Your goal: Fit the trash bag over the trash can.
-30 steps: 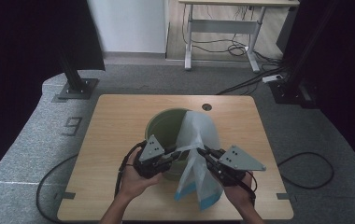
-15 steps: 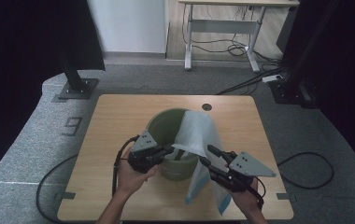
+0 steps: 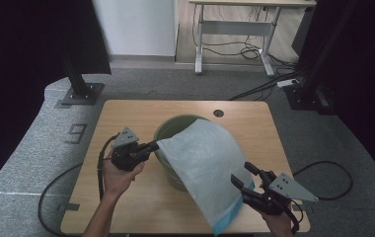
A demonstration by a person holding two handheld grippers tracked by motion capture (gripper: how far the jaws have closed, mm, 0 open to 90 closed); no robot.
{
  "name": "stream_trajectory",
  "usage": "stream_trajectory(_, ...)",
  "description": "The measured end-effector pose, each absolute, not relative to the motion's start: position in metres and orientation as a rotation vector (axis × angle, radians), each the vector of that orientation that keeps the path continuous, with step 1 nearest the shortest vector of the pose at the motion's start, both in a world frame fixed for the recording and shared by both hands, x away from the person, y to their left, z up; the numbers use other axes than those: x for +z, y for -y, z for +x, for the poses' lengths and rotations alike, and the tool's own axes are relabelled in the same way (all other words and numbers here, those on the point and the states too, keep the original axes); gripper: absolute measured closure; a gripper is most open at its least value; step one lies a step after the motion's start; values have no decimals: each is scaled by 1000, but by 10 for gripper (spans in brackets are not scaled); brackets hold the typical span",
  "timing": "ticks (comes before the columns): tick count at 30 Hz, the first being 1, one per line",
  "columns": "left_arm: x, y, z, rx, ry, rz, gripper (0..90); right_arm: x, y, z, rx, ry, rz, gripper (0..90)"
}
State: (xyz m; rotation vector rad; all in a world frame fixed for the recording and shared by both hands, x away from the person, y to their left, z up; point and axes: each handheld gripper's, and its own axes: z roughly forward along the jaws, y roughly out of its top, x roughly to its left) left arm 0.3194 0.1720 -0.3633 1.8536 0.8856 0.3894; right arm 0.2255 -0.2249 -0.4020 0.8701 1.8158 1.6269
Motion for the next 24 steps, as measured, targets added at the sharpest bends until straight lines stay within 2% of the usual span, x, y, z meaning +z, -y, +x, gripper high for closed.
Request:
stream_trajectory(8, -364, -188, 335, 392, -950, 1848, 900, -441, 250, 257, 1578, -1833, 1058, 267)
stream_trajectory(18, -369, -194, 345, 377, -984, 1846, 900, -472, 237, 274, 1608, -1923, 1074, 256)
stream_trajectory(19, -369, -195, 345, 377, -985, 1846, 900, -475, 236, 276, 1608, -1933, 1078, 273)
stream_trajectory(21, -369, -195, 345, 375, -983, 1848, 900, -481, 233, 279, 1601, -1964, 1070, 393)
stream_trajectory(22, -369, -195, 345, 374, -981, 1849, 900, -484, 233, 279, 1601, -1975, 1049, 553)
stream_trajectory(24, -368, -193, 346, 372, -976, 1853, 900, -483, 233, 277, 1604, -1971, 1024, 724)
